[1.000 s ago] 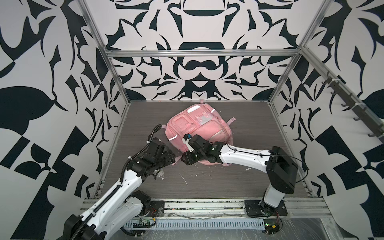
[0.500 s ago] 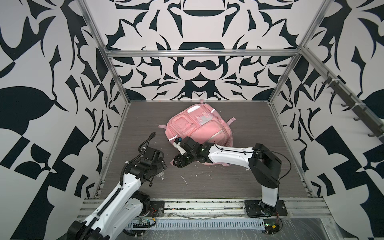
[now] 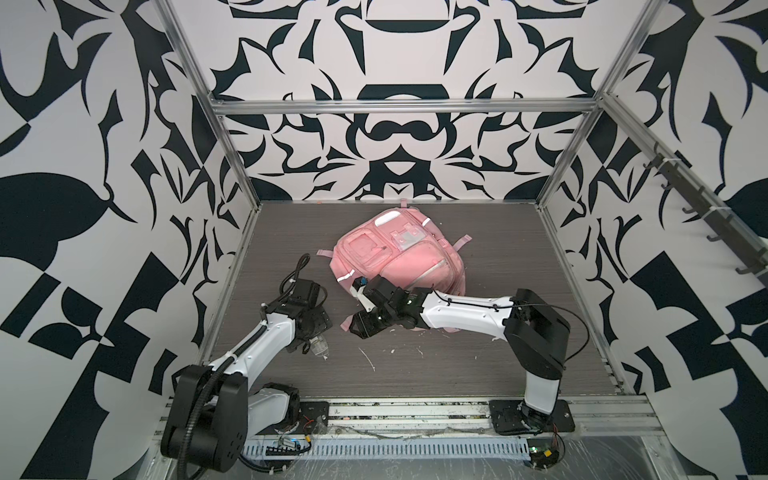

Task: Pack the student bag

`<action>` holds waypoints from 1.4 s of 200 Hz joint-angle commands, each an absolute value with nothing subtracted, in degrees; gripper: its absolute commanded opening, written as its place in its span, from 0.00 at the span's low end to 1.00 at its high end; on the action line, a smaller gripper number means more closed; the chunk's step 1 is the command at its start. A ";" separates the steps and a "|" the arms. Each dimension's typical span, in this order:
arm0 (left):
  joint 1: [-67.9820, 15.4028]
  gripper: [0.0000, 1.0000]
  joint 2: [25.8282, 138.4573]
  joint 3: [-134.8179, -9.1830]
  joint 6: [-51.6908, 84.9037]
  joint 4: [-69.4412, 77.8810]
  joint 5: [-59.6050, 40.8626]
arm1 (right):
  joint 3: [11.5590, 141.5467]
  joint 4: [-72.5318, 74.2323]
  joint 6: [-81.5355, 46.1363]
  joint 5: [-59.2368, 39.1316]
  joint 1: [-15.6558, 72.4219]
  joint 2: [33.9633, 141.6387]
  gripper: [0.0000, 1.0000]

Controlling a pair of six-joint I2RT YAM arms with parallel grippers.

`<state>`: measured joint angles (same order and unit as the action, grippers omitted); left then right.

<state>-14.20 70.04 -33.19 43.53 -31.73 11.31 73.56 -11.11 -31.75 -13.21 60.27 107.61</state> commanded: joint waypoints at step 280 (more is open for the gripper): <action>-10.66 0.70 82.87 -38.62 40.74 -34.44 4.75 | 68.74 -8.13 -31.91 -10.38 60.60 102.50 0.50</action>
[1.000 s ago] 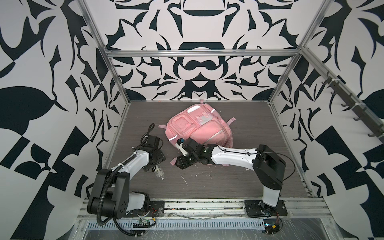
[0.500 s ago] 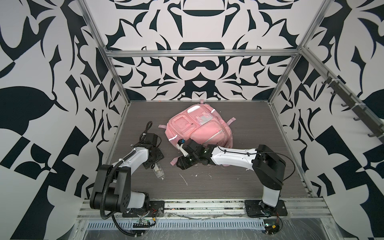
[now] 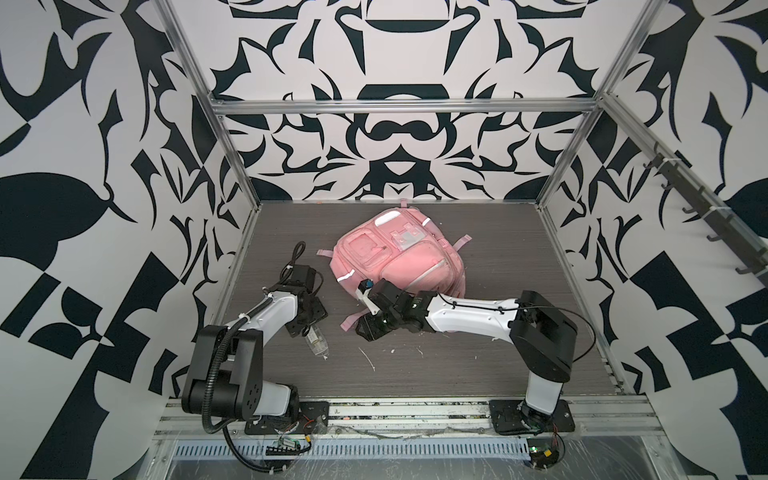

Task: Pack the student bag

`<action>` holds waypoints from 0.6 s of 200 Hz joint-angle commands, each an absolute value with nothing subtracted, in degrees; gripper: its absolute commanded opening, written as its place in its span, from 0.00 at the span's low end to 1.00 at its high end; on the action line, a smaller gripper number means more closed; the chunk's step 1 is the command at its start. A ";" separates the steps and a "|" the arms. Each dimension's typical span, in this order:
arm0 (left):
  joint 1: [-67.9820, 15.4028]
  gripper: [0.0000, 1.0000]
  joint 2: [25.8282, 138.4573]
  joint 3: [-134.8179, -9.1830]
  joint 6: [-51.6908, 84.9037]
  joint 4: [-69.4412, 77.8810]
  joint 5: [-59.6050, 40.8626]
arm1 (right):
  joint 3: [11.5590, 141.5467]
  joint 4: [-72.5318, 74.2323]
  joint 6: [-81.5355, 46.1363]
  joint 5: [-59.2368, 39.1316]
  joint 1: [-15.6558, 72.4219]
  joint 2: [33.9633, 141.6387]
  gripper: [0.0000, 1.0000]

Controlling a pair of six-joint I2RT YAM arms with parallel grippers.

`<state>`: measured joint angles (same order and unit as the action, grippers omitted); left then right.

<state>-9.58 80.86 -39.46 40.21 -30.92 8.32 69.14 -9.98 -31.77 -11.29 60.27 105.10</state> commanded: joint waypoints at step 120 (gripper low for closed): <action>-14.12 0.60 84.64 -39.64 41.31 -36.53 6.56 | 66.97 -8.04 -31.29 -9.50 60.50 100.75 0.50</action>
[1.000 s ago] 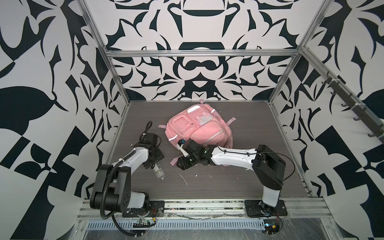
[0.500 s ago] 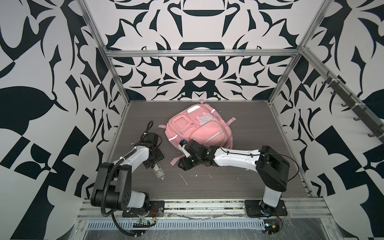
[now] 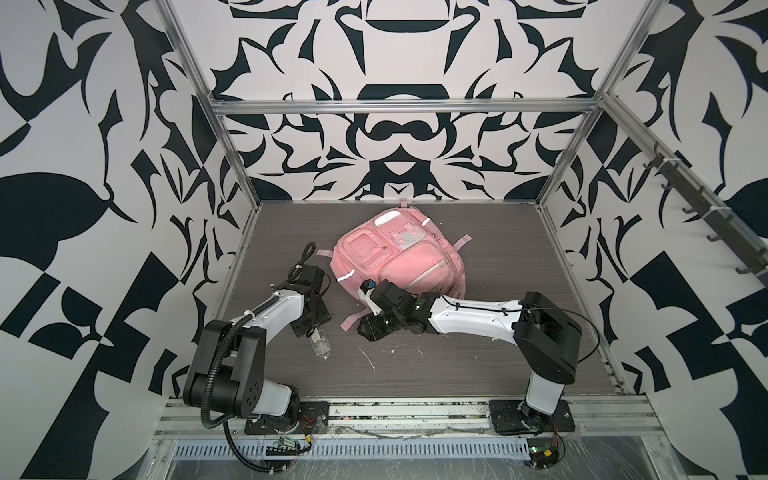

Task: Pack the student bag

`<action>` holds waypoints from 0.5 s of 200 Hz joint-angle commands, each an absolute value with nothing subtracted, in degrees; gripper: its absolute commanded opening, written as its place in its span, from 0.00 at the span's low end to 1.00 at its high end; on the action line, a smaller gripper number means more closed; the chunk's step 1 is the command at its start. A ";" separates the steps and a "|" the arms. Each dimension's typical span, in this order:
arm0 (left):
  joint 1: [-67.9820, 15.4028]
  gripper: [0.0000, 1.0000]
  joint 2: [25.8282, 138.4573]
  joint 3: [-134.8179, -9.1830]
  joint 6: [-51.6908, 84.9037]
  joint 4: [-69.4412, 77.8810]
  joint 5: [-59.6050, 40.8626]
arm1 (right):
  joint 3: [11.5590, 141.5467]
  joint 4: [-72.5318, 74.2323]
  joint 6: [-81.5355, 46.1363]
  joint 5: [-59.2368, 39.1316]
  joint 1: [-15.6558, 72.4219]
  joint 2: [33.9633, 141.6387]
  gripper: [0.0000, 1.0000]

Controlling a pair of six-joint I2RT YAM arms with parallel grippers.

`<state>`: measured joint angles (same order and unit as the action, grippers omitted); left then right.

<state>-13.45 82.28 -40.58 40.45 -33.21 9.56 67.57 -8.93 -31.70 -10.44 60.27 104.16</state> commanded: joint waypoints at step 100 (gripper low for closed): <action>-14.15 0.56 81.26 -42.89 39.99 -37.26 -0.15 | 64.48 -5.89 -31.79 -11.17 60.47 99.15 0.51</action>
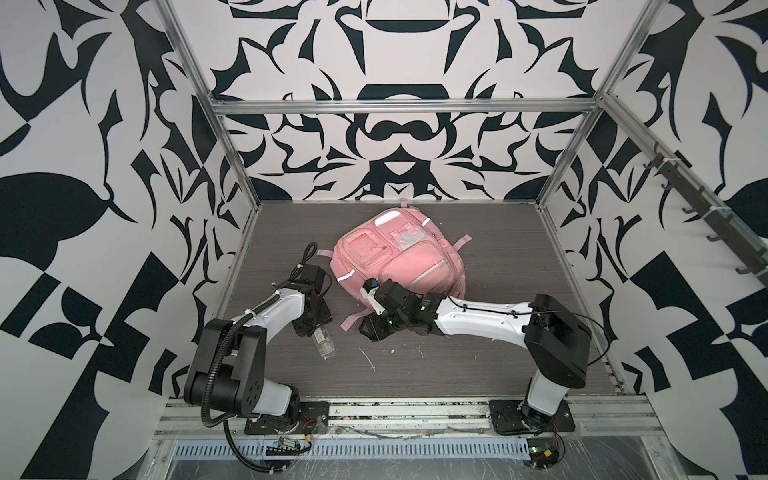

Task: Pack the student bag

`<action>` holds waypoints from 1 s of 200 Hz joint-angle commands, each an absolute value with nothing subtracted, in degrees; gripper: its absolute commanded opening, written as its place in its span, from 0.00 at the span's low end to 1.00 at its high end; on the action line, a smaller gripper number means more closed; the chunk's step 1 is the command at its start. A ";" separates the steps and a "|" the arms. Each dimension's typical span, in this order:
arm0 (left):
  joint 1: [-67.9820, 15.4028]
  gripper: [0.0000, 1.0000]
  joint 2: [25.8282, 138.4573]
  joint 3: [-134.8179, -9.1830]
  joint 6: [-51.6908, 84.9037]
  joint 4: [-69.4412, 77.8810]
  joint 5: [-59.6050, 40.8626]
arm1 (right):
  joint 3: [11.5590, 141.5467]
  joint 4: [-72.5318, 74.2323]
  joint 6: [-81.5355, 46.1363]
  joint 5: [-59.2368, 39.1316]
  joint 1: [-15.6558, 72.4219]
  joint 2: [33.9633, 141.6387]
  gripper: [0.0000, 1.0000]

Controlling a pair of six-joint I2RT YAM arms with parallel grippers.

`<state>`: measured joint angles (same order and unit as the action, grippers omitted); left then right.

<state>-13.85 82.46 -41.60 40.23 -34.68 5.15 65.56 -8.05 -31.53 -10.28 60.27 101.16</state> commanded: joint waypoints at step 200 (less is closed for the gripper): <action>-14.33 0.74 75.37 -41.65 36.79 -35.25 -6.53 | 60.03 7.54 -36.74 -21.78 58.89 103.81 0.58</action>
